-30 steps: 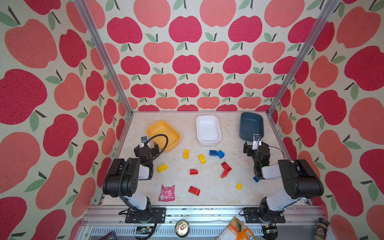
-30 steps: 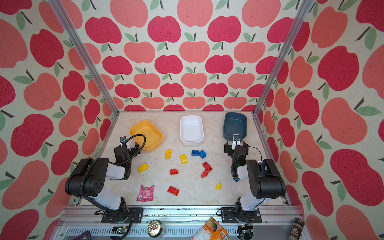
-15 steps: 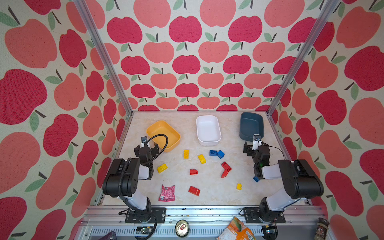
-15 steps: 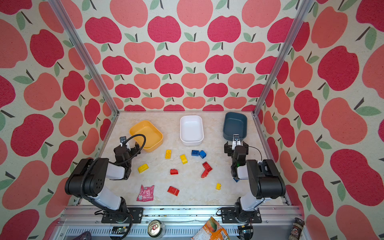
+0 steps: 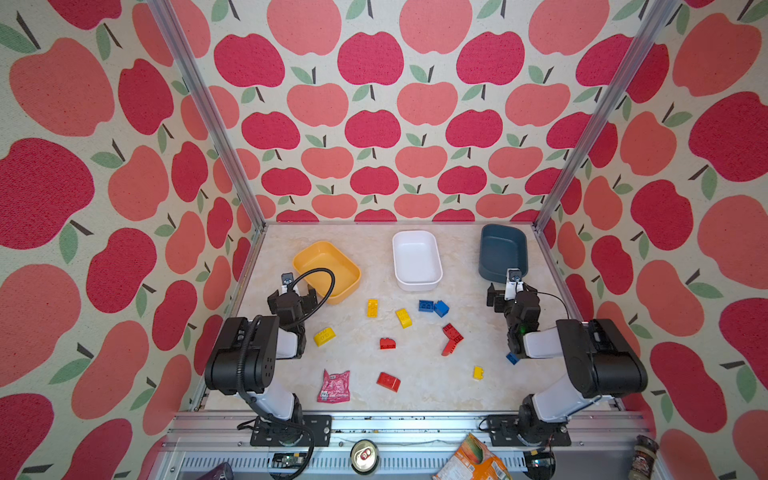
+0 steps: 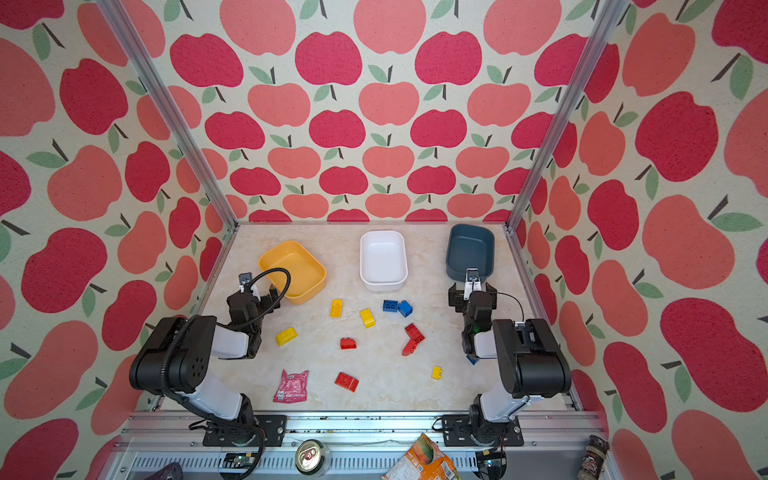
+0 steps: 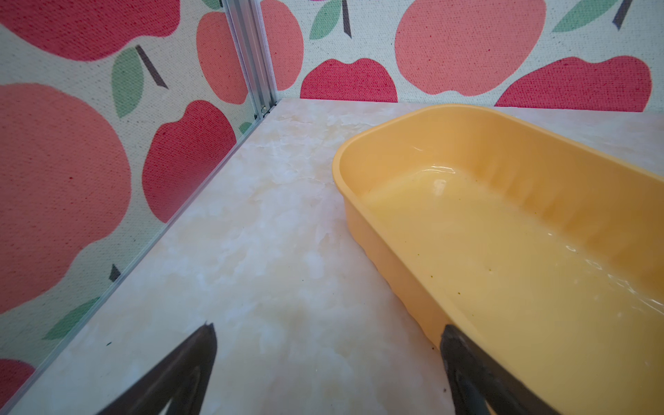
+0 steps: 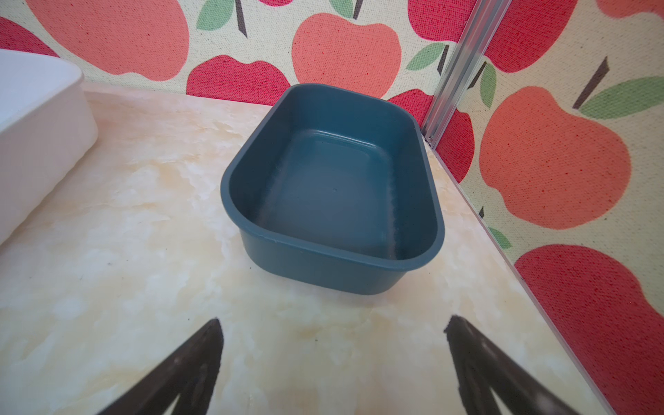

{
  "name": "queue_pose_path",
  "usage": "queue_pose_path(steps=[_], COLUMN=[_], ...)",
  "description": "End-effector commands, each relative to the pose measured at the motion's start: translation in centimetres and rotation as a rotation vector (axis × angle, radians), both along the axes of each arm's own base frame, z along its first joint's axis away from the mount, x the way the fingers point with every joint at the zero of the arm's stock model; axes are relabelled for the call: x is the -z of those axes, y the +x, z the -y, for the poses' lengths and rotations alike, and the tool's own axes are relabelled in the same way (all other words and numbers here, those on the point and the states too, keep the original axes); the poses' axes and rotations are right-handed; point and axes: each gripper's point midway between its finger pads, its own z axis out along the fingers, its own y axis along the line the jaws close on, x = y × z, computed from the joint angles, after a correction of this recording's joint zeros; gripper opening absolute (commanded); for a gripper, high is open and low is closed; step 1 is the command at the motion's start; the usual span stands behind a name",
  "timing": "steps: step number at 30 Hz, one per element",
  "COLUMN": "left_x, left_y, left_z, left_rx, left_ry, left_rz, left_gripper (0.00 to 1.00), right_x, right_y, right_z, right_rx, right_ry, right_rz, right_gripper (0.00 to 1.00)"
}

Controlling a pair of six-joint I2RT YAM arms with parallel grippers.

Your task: Sort the legos into containers by color

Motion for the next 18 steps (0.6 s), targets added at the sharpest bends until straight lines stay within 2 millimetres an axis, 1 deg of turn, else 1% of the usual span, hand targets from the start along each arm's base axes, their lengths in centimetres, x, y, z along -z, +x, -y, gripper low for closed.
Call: queue_pose_path(steps=[1, 4, 8, 10, 13, 15, 18], left_x=[-0.6, -1.5, -3.9, -5.1, -6.5, -7.2, -7.3], left_y=[0.5, 0.3, 0.1, 0.2, 0.3, 0.4, 0.6], left_z=[0.0, 0.0, -0.6, -0.7, -0.9, -0.7, 0.0], left_rx=[0.01, 0.003, -0.035, -0.052, -0.077, -0.08, -0.081], left_ry=[-0.01, -0.018, -0.002, -0.007, -0.057, -0.107, -0.198], left_rz=[0.016, 0.025, 0.014, -0.011, -0.059, -0.1, -0.194], left_gripper=[0.99, 0.99, 0.99, 0.99, 0.99, 0.99, 0.99], right_x=[0.0, -1.2, -3.6, -4.4, -5.3, -5.9, -6.4], right_y=[0.4, 0.5, 0.8, 0.8, 0.9, 0.9, 1.0], right_z=[0.6, 0.9, 0.7, 0.4, -1.1, -2.2, -3.6], right_rx=[0.019, 0.04, 0.046, 0.049, 0.016, -0.007, -0.038], right_ry=[0.03, 0.026, 0.006, 0.027, 0.036, 0.028, 0.022], right_rz=[-0.012, -0.022, -0.087, -0.11, -0.129, -0.148, -0.182], right_gripper=[0.99, 0.99, 0.99, 0.99, 0.99, 0.99, 0.99])
